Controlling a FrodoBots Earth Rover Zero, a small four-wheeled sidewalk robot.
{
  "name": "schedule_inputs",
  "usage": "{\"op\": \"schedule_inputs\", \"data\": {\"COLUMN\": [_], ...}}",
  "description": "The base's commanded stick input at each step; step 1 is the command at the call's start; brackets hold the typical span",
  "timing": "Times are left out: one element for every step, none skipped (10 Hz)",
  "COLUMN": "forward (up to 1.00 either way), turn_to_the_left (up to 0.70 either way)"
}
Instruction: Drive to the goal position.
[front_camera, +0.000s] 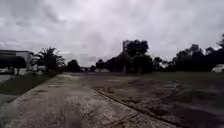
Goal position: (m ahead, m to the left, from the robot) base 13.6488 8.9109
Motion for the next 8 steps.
{"op": "schedule_inputs", "data": {"forward": [0.50,0.50,0.50,0.50,0.50,0.50,0.50,0.50], "turn_to_the_left": [0.47,0.28,0.00,0.00,0.00,0.00,0.00,0.00]}}
